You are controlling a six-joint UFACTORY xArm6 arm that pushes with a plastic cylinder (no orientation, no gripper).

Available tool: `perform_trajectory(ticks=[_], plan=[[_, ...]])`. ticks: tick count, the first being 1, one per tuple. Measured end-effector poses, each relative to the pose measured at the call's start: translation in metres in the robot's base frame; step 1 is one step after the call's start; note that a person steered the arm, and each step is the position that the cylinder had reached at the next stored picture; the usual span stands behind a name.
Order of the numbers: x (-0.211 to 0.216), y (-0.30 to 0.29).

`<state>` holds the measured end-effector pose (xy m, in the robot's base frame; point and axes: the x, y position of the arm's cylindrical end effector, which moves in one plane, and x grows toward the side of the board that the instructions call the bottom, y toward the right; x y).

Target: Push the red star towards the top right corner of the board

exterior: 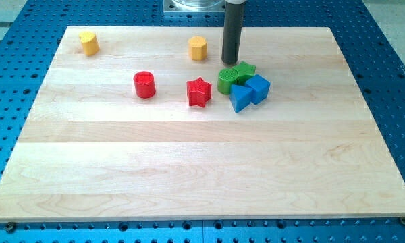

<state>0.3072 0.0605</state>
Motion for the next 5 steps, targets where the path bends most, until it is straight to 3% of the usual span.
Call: perform_trajectory(ticks=[2, 3, 4, 5], plan=[[0.053, -0.035], [0.116, -0.096], [0.18, -0.083], [0.223, -0.123]])
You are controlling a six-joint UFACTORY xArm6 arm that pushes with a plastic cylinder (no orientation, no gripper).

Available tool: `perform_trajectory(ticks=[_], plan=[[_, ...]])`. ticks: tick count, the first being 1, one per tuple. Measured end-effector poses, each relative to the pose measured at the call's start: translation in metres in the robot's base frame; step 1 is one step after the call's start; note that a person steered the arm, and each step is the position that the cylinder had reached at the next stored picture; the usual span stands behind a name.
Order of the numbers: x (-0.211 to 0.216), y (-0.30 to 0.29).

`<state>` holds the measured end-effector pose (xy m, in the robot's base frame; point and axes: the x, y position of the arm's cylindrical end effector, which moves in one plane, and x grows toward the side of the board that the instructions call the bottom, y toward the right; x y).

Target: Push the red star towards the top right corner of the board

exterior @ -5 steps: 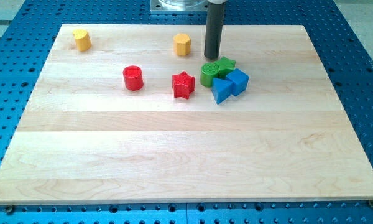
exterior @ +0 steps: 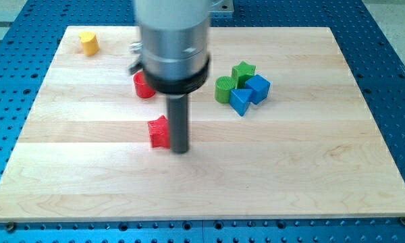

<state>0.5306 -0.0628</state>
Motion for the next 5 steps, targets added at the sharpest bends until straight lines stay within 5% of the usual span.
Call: perform_trajectory(ticks=[1, 3, 5], plan=[[0.008, -0.041], [-0.127, 0.064], [-0.028, 0.004]])
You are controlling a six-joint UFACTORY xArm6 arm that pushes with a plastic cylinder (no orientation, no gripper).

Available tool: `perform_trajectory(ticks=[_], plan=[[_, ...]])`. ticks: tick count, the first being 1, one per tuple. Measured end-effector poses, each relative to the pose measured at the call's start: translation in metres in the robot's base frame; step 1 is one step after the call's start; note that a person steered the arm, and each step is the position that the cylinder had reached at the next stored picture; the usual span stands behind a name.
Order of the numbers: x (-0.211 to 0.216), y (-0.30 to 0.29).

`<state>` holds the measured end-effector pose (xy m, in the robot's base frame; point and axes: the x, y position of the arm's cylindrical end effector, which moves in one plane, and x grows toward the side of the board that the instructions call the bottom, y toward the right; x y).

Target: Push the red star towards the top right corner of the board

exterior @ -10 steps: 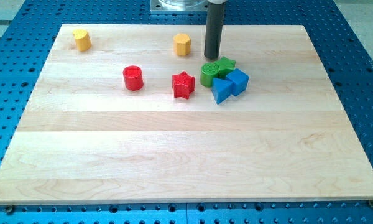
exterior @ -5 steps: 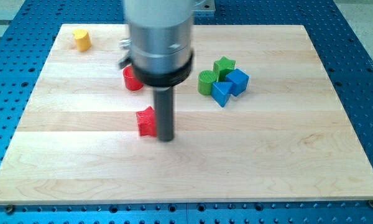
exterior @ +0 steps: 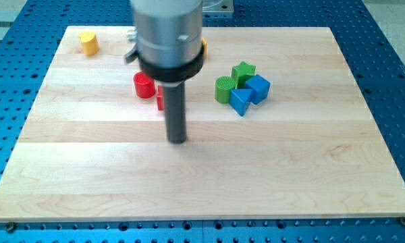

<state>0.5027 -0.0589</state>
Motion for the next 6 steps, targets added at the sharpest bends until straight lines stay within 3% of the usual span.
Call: perform_trajectory(ticks=[1, 2, 3, 5, 6], plan=[[-0.045, -0.021], [-0.108, 0.026], [-0.121, 0.007], [-0.201, 0.127], [-0.201, 0.07]])
